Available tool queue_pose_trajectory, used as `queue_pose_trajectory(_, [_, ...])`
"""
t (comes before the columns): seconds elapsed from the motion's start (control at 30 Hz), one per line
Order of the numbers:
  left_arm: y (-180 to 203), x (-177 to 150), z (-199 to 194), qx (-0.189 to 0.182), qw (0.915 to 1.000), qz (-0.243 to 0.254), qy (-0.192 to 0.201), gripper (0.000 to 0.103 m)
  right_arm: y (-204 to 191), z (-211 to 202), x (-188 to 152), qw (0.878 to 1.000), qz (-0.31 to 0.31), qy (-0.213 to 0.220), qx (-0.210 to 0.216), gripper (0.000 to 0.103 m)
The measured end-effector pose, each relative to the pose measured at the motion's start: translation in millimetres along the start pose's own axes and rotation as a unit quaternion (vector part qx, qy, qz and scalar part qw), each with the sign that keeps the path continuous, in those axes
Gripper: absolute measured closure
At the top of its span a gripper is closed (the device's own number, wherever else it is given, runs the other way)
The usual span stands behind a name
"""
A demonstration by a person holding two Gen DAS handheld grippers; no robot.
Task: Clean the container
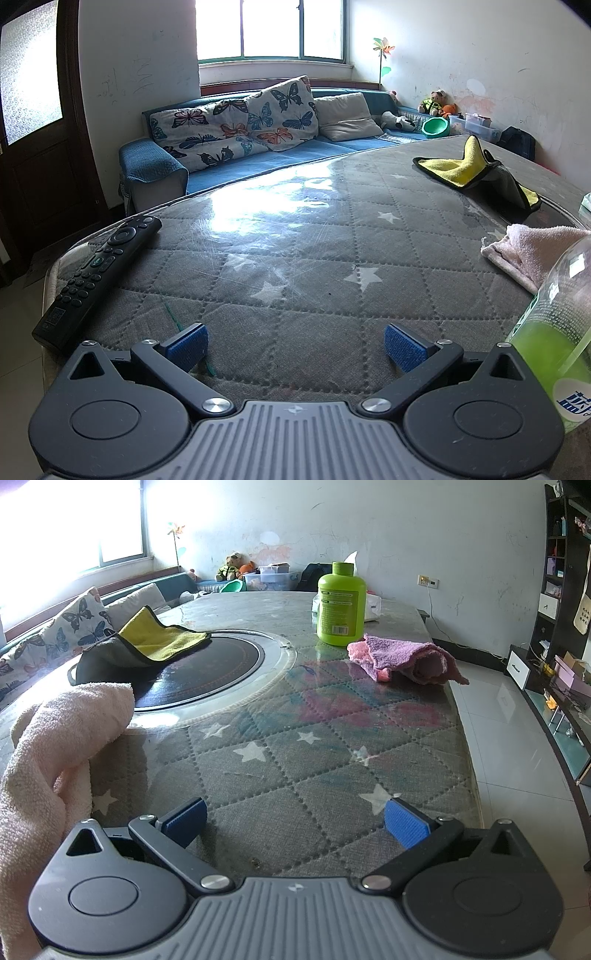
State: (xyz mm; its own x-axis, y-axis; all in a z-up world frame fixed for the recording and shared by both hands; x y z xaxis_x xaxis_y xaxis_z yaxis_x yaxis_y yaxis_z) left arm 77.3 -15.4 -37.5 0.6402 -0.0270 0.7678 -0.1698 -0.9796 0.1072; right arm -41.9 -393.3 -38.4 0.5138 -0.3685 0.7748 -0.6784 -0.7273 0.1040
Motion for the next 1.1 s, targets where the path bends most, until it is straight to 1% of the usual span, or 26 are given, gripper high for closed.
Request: queue_pose_trajectory(1.1, [-3.0, -0.2, -3.4, -0.001, 1.0000, -0.001, 0.000, 0.000, 0.5, 0.1, 0.1, 1.000, 0.000, 0.000, 0.000, 0.000])
Point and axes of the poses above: each gripper's, at about its wrist camera, not at the fingertips, and z roughly the way its jaws point, y to its right, x to its top, the point moved 9 cm from there along z, roughly the way its jaws point, and after that the axes turned 10 degrees about -x, right-handed, at the moved point
